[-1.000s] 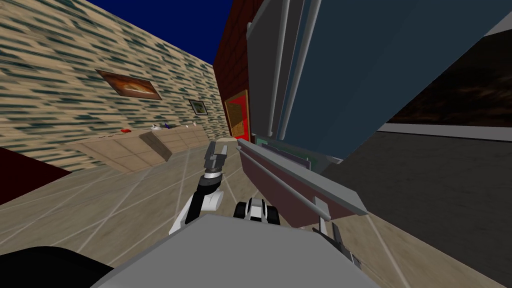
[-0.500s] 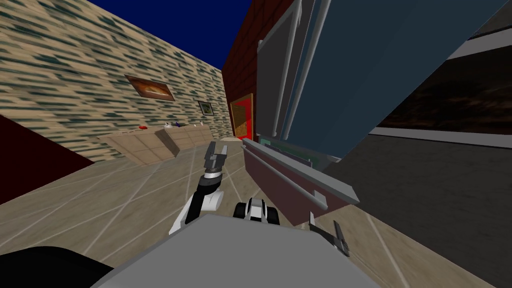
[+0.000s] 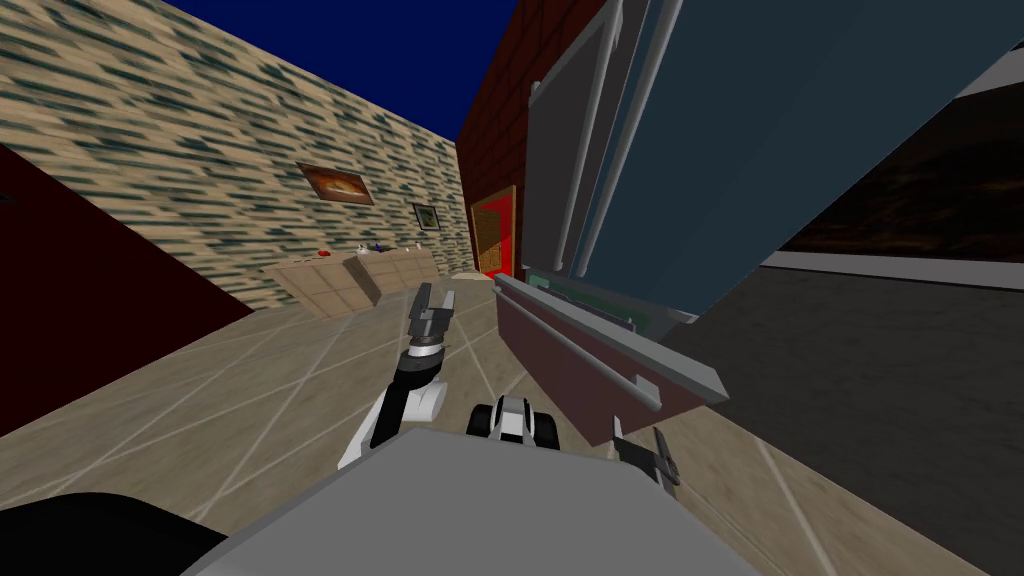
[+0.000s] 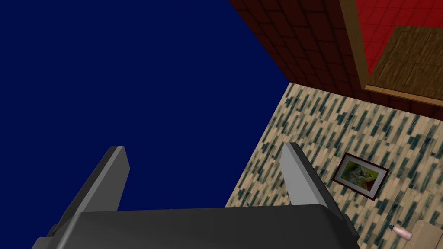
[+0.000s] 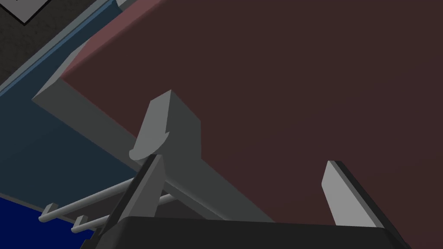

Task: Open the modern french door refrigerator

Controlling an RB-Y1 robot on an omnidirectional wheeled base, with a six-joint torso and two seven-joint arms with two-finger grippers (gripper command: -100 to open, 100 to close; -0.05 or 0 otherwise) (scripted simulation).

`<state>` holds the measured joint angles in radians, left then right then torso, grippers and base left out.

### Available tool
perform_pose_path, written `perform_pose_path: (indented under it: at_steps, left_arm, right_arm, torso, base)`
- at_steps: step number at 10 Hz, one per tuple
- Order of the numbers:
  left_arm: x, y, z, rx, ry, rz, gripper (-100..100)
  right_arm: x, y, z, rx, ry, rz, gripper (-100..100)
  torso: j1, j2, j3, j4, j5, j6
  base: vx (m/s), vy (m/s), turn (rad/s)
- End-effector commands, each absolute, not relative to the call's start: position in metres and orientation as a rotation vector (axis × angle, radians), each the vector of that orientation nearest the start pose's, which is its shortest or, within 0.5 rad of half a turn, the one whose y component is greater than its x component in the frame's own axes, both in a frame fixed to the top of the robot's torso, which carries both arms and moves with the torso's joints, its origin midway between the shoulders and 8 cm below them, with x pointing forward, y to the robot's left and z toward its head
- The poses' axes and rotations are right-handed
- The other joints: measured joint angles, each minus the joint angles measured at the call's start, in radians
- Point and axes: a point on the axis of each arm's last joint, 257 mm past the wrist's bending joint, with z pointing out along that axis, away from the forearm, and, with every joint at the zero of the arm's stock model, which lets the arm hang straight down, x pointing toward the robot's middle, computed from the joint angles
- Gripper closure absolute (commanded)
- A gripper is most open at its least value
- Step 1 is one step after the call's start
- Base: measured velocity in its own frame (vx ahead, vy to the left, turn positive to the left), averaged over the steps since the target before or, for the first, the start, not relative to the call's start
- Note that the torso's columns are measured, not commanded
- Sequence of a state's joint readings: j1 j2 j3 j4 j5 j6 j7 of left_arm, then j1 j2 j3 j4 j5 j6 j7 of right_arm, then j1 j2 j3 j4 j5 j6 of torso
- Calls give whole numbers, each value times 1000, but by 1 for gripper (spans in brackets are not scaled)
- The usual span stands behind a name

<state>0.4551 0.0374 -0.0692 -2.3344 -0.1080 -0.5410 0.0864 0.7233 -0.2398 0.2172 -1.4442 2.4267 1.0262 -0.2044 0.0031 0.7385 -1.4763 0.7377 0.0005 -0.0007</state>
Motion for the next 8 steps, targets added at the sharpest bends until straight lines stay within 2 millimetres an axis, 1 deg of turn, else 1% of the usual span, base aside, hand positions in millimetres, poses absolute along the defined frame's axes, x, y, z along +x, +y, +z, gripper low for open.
perform_pose_path:
  at_steps: [1, 2, 3, 4, 5, 6, 7, 8]
  left_arm:
    - [330, 230, 67, -492, 596, -1431, 0]
    - [330, 230, 67, -492, 596, -1431, 0]
    - [330, 230, 67, -492, 596, -1431, 0]
    - [330, 230, 67, -492, 596, -1430, 0]
    - [330, 230, 67, -492, 596, -1431, 0]
    - [330, 230, 67, -493, 596, -1431, 0]
    - [330, 230, 67, -493, 596, -1431, 0]
    - [330, 230, 67, -492, 596, -1431, 0]
  right_arm:
    - [226, -417, -347, -434, 1566, -1212, -100]
    - [233, -421, -345, -399, 1568, -1209, -100]
    - [231, -424, -347, -379, 1580, -1209, -100]
    - [242, -429, -358, -437, 1590, -1194, -100]
    - [248, -442, -357, -441, 1588, -1205, -100]
    - [256, -450, -361, -422, 1598, -1212, -100]
    - [256, -455, -362, -389, 1611, -1211, -100]
    - [267, -464, -371, -459, 1619, -1214, -100]
  torso:
    - [-1, 3, 3, 1, 0, 1]
    - [-5, 0, 1, 1, -1, 1]
    - [-7, -5, -2, -1, -2, 1]
    - [-6, -6, -3, -1, -1, 1]
    - [0, 4, 2, 1, 0, 0]
    - [1, 5, 4, 2, 1, 1]
    - [-2, -1, 1, 1, 0, 1]
    - [-6, -5, -2, -1, -1, 1]
  base:
    - [-102, 35, -5]
    - [-29, 6, -34]
    - [8, -9, 0]
    - [-152, 57, 310]
    - [-175, 106, 162]
    - [-83, 72, -44]
    - [-25, 21, -30]
    - [-152, 97, 319]
